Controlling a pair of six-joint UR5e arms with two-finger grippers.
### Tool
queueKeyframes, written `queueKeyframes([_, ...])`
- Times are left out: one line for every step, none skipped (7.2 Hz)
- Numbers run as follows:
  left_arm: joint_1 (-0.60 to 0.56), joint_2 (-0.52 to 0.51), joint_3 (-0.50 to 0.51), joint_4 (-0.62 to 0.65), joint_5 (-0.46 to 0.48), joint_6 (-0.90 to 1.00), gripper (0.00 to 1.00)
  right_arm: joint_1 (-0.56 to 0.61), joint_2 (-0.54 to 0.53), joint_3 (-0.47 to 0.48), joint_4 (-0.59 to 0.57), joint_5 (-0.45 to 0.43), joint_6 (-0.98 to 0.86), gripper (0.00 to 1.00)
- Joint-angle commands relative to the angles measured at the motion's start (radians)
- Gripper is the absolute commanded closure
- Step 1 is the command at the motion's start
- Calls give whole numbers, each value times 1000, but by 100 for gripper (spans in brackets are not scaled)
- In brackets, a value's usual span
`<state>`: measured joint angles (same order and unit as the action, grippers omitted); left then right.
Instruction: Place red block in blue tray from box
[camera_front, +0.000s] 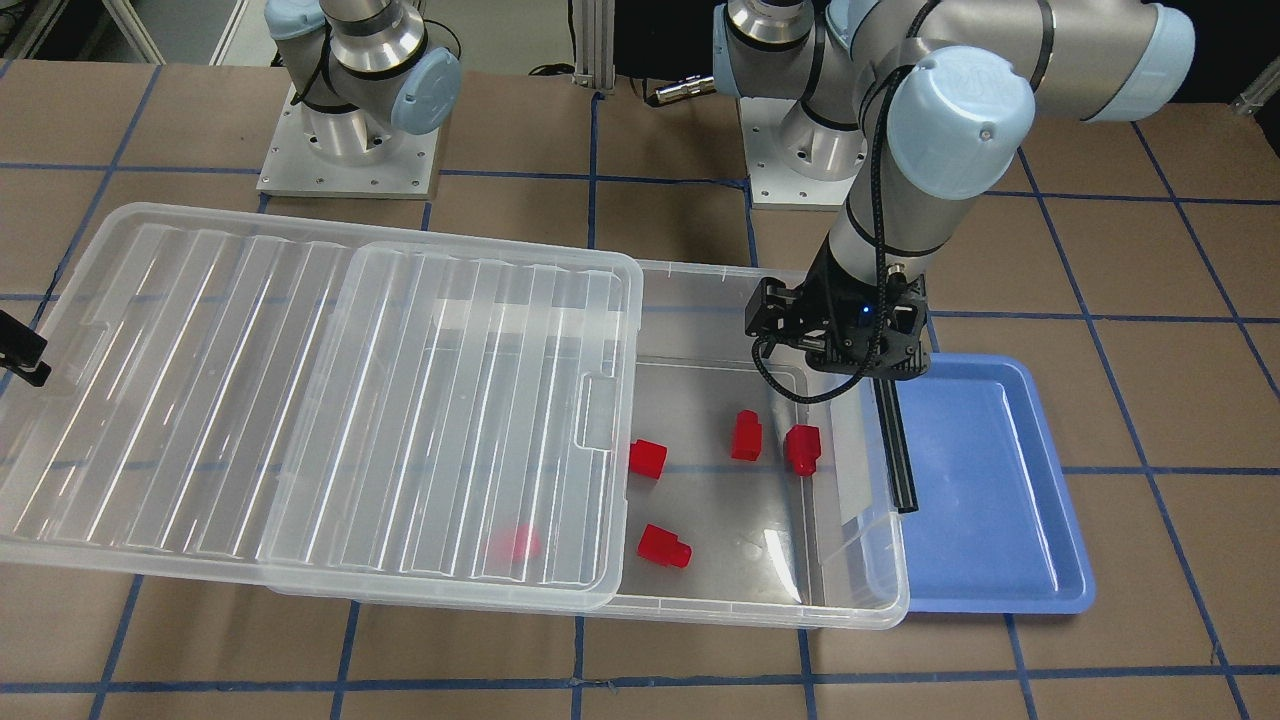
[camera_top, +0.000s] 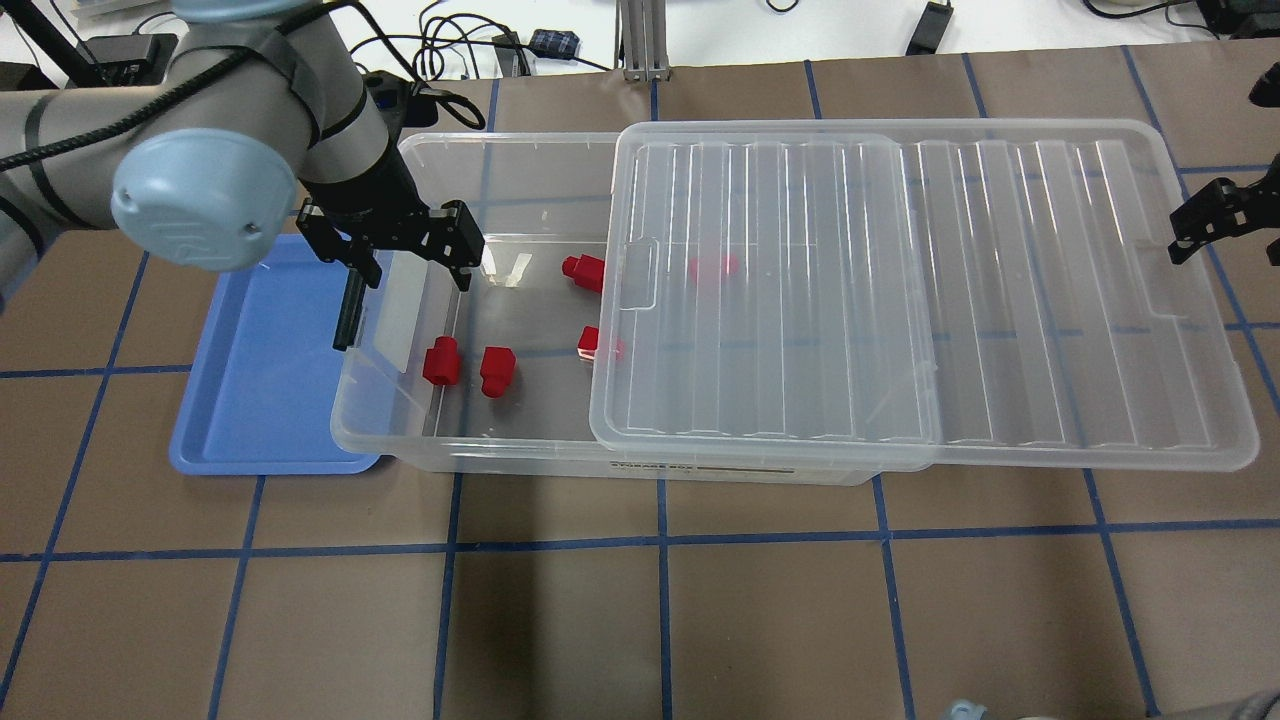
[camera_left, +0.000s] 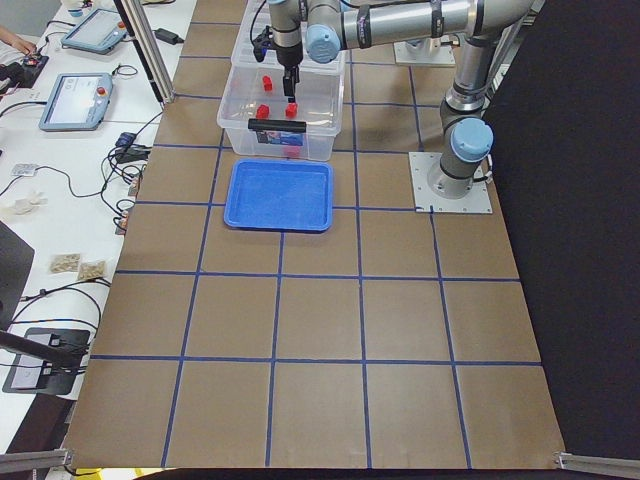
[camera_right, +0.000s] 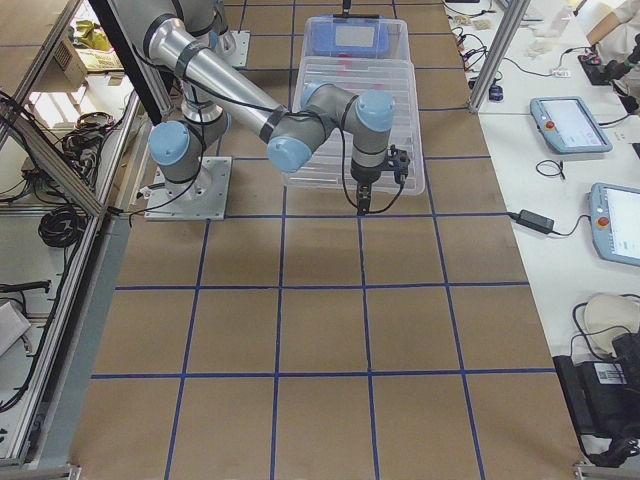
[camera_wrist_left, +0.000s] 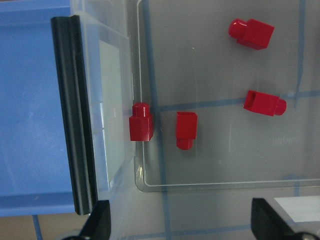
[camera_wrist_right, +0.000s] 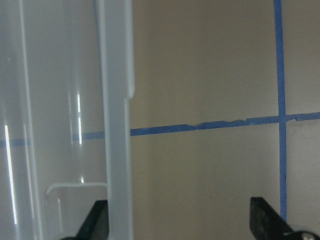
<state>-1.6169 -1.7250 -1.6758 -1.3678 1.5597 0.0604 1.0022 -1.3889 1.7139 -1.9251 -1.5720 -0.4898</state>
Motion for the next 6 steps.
queueKeyframes([-15, -28, -54, 85, -1, 1, 6, 13, -9, -60, 9, 10, 2, 0])
queueKeyframes([-17, -39, -61, 90, -1, 1, 11, 27, -12, -113, 43, 33, 3, 0])
queueKeyframes([-18, -51, -67, 90, 0, 3, 11, 57, -27, -173, 131, 33, 11, 0])
queueKeyframes([-17, -63, -87, 114, 0, 4, 11, 85, -59, -236, 231, 33, 22, 0])
queueKeyframes([-17, -73, -119, 168, 0, 4, 11, 110, -96, -299, 350, 26, 52, 0])
queueKeyframes([-17, -90, -171, 255, 0, 4, 11, 121, -110, -324, 412, 27, 94, 0])
